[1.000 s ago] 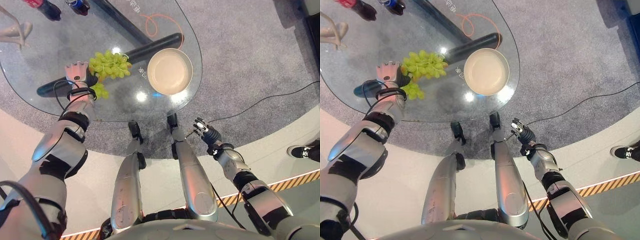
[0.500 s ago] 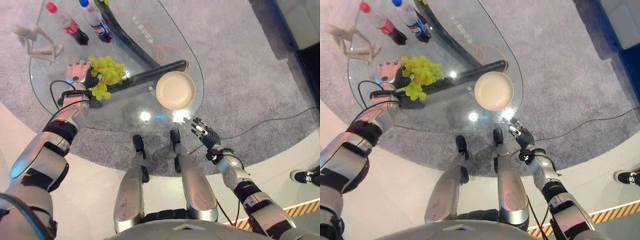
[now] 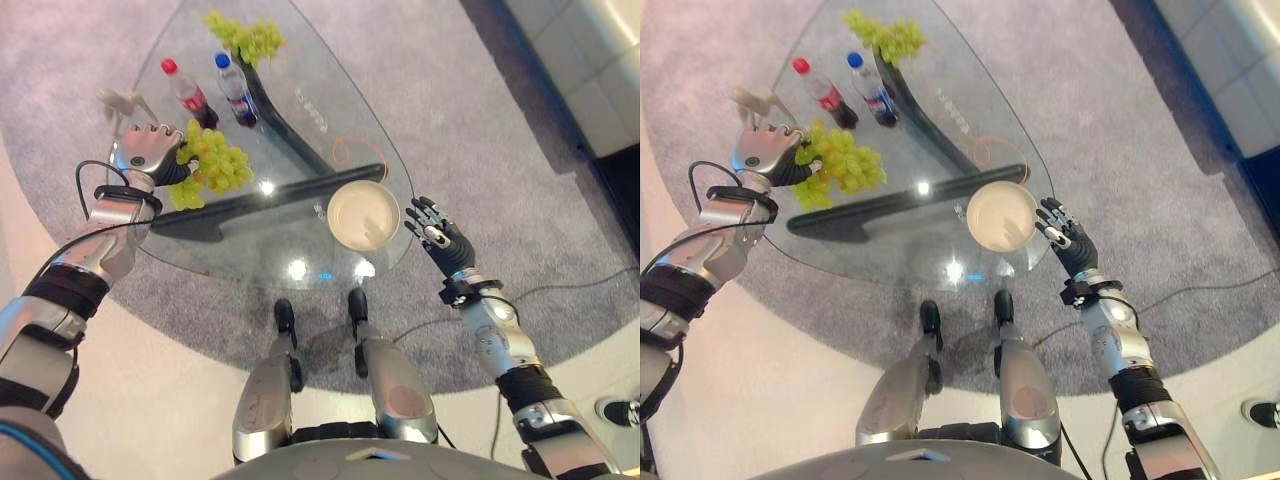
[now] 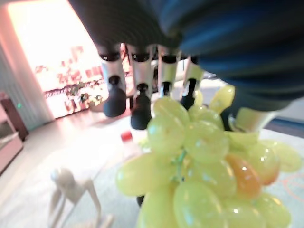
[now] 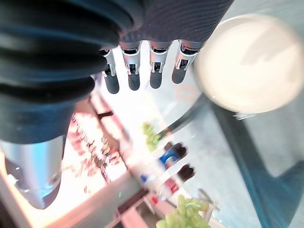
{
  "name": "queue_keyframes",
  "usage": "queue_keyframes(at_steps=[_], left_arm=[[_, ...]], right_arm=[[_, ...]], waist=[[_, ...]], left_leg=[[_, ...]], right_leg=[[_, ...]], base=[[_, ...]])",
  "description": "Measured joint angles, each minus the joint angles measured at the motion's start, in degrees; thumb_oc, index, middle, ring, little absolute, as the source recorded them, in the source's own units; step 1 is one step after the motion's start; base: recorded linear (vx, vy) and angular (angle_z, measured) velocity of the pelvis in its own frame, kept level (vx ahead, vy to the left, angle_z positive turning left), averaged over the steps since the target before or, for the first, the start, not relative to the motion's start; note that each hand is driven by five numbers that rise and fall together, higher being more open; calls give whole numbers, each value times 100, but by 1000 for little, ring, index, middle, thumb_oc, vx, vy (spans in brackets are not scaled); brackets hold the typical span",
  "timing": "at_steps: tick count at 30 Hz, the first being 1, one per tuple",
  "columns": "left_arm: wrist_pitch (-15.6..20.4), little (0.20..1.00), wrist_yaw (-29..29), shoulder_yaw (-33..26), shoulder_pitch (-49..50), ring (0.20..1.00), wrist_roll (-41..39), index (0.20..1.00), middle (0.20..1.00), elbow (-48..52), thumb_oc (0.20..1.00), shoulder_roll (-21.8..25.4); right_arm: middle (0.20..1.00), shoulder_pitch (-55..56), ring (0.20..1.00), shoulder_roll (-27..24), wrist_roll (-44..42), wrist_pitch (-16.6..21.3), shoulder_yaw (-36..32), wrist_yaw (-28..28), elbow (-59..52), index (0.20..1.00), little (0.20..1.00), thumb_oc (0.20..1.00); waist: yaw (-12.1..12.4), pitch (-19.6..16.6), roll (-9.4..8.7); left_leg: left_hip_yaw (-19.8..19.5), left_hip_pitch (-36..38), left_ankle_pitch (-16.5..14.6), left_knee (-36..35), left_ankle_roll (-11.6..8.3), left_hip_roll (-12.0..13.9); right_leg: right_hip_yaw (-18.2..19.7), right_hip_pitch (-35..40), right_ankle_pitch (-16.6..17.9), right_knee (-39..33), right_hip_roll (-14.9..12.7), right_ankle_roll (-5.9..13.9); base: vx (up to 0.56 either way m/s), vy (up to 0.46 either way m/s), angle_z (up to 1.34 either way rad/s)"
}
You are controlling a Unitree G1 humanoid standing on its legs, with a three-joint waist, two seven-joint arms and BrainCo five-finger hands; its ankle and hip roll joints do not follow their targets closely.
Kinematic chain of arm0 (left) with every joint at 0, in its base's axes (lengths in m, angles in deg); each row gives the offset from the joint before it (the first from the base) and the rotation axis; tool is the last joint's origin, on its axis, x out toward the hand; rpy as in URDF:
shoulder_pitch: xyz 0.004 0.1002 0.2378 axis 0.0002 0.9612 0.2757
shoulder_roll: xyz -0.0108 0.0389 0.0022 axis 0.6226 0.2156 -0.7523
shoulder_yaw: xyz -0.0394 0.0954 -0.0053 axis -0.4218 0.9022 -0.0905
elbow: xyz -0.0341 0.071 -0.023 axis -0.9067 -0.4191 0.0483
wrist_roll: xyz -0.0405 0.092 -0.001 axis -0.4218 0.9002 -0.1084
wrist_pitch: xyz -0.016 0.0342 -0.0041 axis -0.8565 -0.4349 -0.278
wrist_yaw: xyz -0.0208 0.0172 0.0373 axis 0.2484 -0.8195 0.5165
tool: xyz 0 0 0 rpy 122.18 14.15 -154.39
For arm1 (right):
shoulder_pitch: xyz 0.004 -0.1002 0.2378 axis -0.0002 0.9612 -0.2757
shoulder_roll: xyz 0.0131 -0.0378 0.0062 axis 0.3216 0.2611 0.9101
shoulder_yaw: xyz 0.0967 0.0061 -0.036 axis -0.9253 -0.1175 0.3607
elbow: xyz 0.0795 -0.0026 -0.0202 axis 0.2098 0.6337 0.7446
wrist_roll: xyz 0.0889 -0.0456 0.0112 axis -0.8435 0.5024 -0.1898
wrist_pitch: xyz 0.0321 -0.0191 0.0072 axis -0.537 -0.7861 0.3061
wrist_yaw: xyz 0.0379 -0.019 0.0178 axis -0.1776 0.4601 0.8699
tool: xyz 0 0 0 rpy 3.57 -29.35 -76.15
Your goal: Pick up fruits into the plate
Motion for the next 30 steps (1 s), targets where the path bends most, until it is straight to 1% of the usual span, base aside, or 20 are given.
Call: queue_keyframes(at_steps=[1, 3, 4, 5, 6, 8, 9, 10, 12, 16, 18, 19, 22, 24, 25, 26, 29, 30], left_arm=[[47, 200, 15, -34, 3, 200, 75, 200, 200, 64, 200, 20], [217, 200, 56, -58, 109, 200, 195, 200, 200, 235, 200, 137], [294, 200, 74, -101, 173, 200, 197, 200, 200, 305, 200, 180], [294, 200, 74, -101, 173, 200, 197, 200, 200, 305, 200, 180], [391, 200, 78, -196, 298, 200, 203, 200, 200, 458, 200, 242], [555, 200, 83, -246, 501, 200, 315, 200, 200, 543, 200, 312], [658, 200, 101, -245, 521, 200, 376, 200, 200, 631, 200, 362], [753, 200, 101, -245, 550, 200, 423, 200, 200, 694, 200, 382], [918, 200, 101, -244, 576, 200, 442, 200, 200, 717, 200, 385], [1309, 200, 101, -235, 578, 200, 644, 200, 200, 926, 200, 452], [1387, 200, 101, -233, 576, 200, 644, 200, 200, 1079, 200, 467], [1487, 200, 101, -230, 576, 200, 645, 200, 200, 1227, 200, 569], [1584, 200, 101, -220, 558, 200, 643, 200, 200, 1457, 200, 608], [1613, 200, 101, -186, 552, 200, 642, 200, 200, 1599, 200, 608], [1691, 200, 101, -184, 546, 200, 642, 200, 200, 1642, 200, 608], [1691, 200, 101, -184, 546, 200, 642, 200, 200, 1642, 200, 608], [1719, 200, 101, -118, 506, 200, 642, 200, 200, 1781, 200, 605], [1748, 200, 102, -16, 442, 200, 640, 200, 200, 1828, 200, 605]], right_arm=[[1000, -6, 1000, -88, 28, -57, -35, 42, -63, 1000, 1000, 1000], [1000, -26, 1000, -307, 155, -206, -152, 172, -206, 1000, 1000, 1000], [1000, -32, 1000, -441, 169, -348, -149, 242, -321, 1000, 1000, 1000], [1000, -32, 1000, -441, 169, -348, -149, 242, -321, 1000, 1000, 1000], [1000, -28, 1000, -663, 182, -433, -161, 360, -496, 1000, 1000, 1000], [1000, -59, 1000, -844, 266, -586, -249, 515, -603, 1000, 1000, 1000], [1000, -128, 1000, -1010, 377, -691, -247, 591, -652, 1000, 1000, 1000], [1000, -179, 1000, -1087, 390, -757, -248, 662, -657, 1000, 1000, 1000], [1000, -246, 1000, -1139, 393, -891, -246, 784, -677, 1000, 1000, 1000], [1000, -401, 1000, -1341, 392, -1332, -95, 1226, -843, 1000, 1000, 1000], [1000, -427, 1000, -1342, 392, -1505, -43, 1347, -843, 1000, 1000, 1000], [1000, -497, 1000, -1356, 393, -1645, 101, 1441, -843, 1000, 1000, 1000], [1000, -536, 1000, -1377, 393, -1879, 402, 1617, -910, 1000, 1000, 1000], [1000, -537, 1000, -1378, 392, -1958, 526, 1699, -998, 1000, 1000, 1000], [1000, -538, 1000, -1378, 392, -2025, 611, 1742, -1068, 1000, 1000, 1000], [1000, -538, 1000, -1378, 392, -2025, 611, 1742, -1068, 1000, 1000, 1000], [1000, -631, 1000, -1373, 392, -2181, 816, 1806, -1083, 1000, 1000, 1000], [1000, -634, 1000, -1359, 392, -2246, 846, 1820, -1129, 1000, 1000, 1000]], waist=[[13, -4, -1], [77, -284, -10], [112, -342, -9], [112, -342, -9], [126, -369, -15], [189, -696, -24], [207, -716, -34], [210, -812, -49], [222, -993, -62], [315, -1051, -75], [361, -1117, -88], [361, -1170, -106], [409, -1337, -106], [448, -1443, -100], [450, -1500, -106], [450, -1500, -106], [480, -1574, -96], [492, -1609, -92]], left_leg=[[-13, 79, 0, -11, -1, -5], [-27, 189, -66, -31, -35, 18], [-28, 283, -91, -31, -44, 16], [-28, 283, -91, -31, -44, 16], [-32, 458, -131, -31, -51, 11], [-46, 535, -219, -34, -80, 28], [-43, 676, -242, -34, -81, 24], [-69, 724, -263, -35, -84, 28], [-111, 728, -268, -35, -89, 22], [-152, 864, -268, -36, -88, 19], [-169, 866, -270, -39, -88, 24], [-190, 872, -267, -39, -86, 22], [-224, 930, -278, -57, -102, 19], [-233, 932, -286, -61, -106, 6], [-243, 932, -284, -61, -101, -2], [-243, 932, -284, -61, -101, -2], [-304, 966, -273, -62, -63, -34], [-319, 965, -273, -63, -61, -47]], right_leg=[[-26, 93, 0, -40, 2, 0], [-33, 283, 0, -204, 12, -1], [-44, 418, 5, -282, 15, -6], [-44, 418, 5, -282, 15, -6], [-51, 636, 5, -370, 17, -7], [-75, 781, 1, -494, 23, -7], [-92, 920, -9, -495, 38, 6], [-125, 983, -48, -496, 40, 11], [-166, 1004, -67, -496, 43, 13], [-187, 1153, -72, -497, 42, 16], [-194, 1168, -73, -497, 37, 16], [-200, 1183, -72, -497, 33, 16], [-243, 1260, -77, -499, 8, 22], [-268, 1269, -93, -499, -11, 43], [-297, 1277, -97, -499, -20, 50], [-297, 1277, -97, -499, -20, 50], [-357, 1356, -100, -500, -53, 53], [-370, 1366, -108, -500, -69, 59]], base=[[114, -31, 12], [113, -24, 6], [39, -6, 1], [51, -10, 3], [107, -25, 2], [179, -42, 3], [152, -40, 7], [104, -32, 8], [80, -25, 12], [49, -22, 4], [40, -15, 6], [23, -12, 7], [41, -10, 8], [33, 4, 5], [20, 8, 4], [-2, 17, 15], [-3, 16, 14], [13, 17, 9]])
